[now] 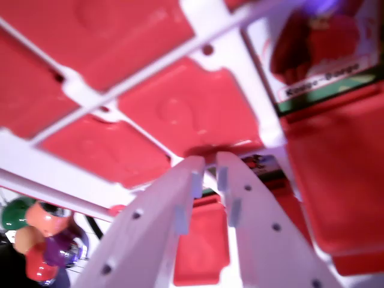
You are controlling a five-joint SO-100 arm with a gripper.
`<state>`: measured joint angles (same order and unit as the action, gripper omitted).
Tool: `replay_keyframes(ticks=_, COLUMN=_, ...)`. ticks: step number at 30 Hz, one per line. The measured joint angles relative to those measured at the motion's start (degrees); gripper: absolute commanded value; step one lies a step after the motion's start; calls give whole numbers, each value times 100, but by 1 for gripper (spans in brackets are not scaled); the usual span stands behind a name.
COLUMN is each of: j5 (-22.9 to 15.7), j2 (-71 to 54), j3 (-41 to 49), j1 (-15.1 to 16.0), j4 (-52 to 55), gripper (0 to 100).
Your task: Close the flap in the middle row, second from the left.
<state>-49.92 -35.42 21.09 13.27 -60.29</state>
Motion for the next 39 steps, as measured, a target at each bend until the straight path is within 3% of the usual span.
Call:
replay_keyframes(ticks=9, j5=9, j2=0, j3=-18, j1=-9, j4=97, gripper=2)
replay_keyframes(ticks=21, j5=-352, j2=-62, j3=-9, j1=202, j4=-519, gripper=2)
replay_keyframes(ticks=33, j5=-1485, j2=-2435, j3=1521, j1=132, j4=-817, gripper=2)
replay_keyframes(ticks=39, j5=-2188, j2=-3753, j3=2347, j1=-88, j4=-976, gripper=2)
